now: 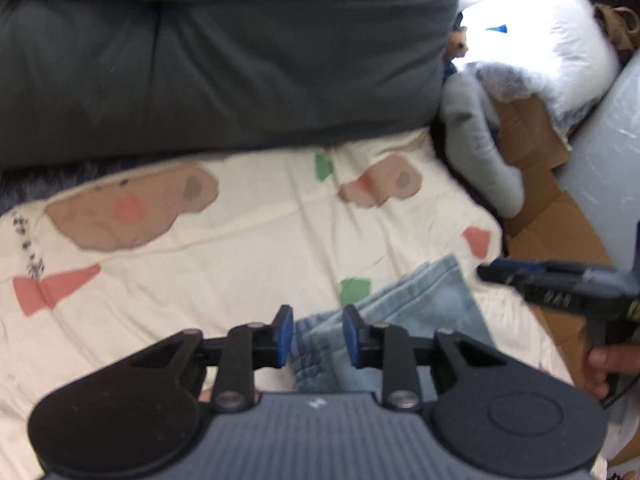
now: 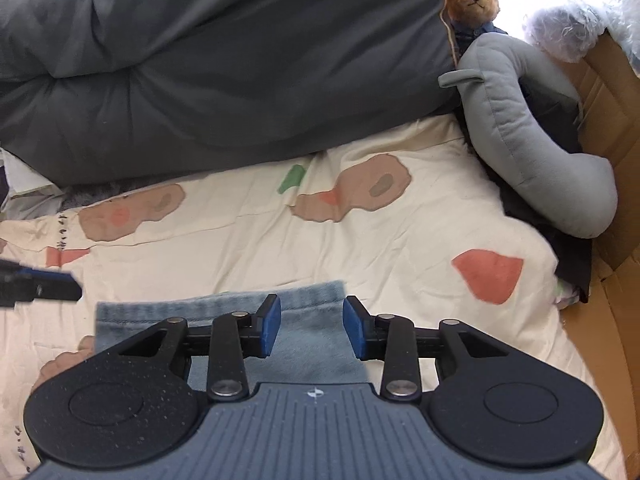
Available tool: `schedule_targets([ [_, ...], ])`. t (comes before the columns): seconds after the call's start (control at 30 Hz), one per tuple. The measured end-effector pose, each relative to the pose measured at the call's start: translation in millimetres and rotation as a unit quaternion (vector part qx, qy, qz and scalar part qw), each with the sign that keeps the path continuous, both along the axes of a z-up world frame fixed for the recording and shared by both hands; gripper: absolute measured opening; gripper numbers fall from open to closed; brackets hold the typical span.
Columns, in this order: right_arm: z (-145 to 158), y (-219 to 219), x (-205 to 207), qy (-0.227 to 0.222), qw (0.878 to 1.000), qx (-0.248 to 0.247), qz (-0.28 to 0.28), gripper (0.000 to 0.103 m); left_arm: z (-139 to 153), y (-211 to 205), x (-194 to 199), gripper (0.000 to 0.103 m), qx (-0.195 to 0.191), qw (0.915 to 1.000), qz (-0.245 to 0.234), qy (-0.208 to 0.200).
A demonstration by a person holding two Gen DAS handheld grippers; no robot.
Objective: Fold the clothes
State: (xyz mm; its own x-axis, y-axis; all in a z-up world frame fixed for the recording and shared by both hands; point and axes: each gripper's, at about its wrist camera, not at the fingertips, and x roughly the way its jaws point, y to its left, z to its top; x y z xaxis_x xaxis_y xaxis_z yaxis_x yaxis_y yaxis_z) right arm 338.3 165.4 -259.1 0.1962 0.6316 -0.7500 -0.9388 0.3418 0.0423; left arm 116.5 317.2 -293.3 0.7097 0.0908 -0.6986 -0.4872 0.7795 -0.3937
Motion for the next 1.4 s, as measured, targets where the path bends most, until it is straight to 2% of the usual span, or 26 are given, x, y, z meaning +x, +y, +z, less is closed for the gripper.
schedule_targets([
  [0.07, -4, 1, -8, 0.007, 1.0, 0.001, 0.008, 0.041, 2, -5, 5, 0.018, -0.004, 0.9999, -0.01, -0.01],
  [0.13, -11, 4, -16, 0.013, 1.0, -0.001, 0.018, 0.041, 1, -12, 10, 0.018, -0.01, 0.9995, -0.028, -0.013],
  [0.27, -25, 13, -27, 0.027, 0.999, 0.003, 0.027, 0.032, -11, -25, 19, 0.016, -0.008, 0.9984, -0.056, -0.004],
  [0.37, -35, 20, -31, 0.039, 0.999, 0.007, 0.023, 0.025, -25, -24, 24, 0.015, -0.002, 0.9986, -0.052, 0.014],
  [0.57, -48, 30, -32, 0.039, 0.999, 0.022, 0.003, 0.025, -43, -17, 27, 0.003, 0.009, 0.9984, -0.049, 0.027],
  [0.7, -64, 37, -27, 0.048, 0.999, 0.015, -0.008, 0.024, -59, -10, 29, 0.003, 0.0, 0.9982, -0.048, 0.036],
  [0.87, -77, 40, -27, 0.052, 0.998, 0.016, -0.022, 0.023, -75, -16, 30, 0.003, 0.031, 0.9957, -0.077, 0.042],
  [0.93, -81, 39, -30, 0.051, 0.998, 0.021, -0.031, 0.023, -79, -13, 29, 0.003, 0.018, 0.9964, -0.073, 0.038],
  [1.0, -84, 37, -28, 0.067, 0.996, 0.03, -0.052, 0.023, -77, -11, 30, 0.003, 0.006, 0.997, -0.066, 0.041],
  [1.07, -83, 38, -31, 0.057, 0.997, 0.028, -0.049, 0.023, -72, -11, 31, 0.003, 0.001, 0.9973, -0.058, 0.044],
  [1.17, -72, 36, -35, 0.042, 0.998, 0.025, -0.037, 0.024, -55, -16, 29, 0.003, 0.009, 0.9983, -0.046, 0.035],
  [1.3, -53, 9, -37, 0.057, 0.995, 0.063, -0.049, 0.025, -34, -27, 28, 0.006, 0.028, 0.998, -0.054, 0.016],
  [1.4, -51, -8, -47, 0.029, 0.996, 0.064, -0.045, 0.025, -28, -38, 33, 0.008, 0.033, 0.9971, -0.068, 0.007],
])
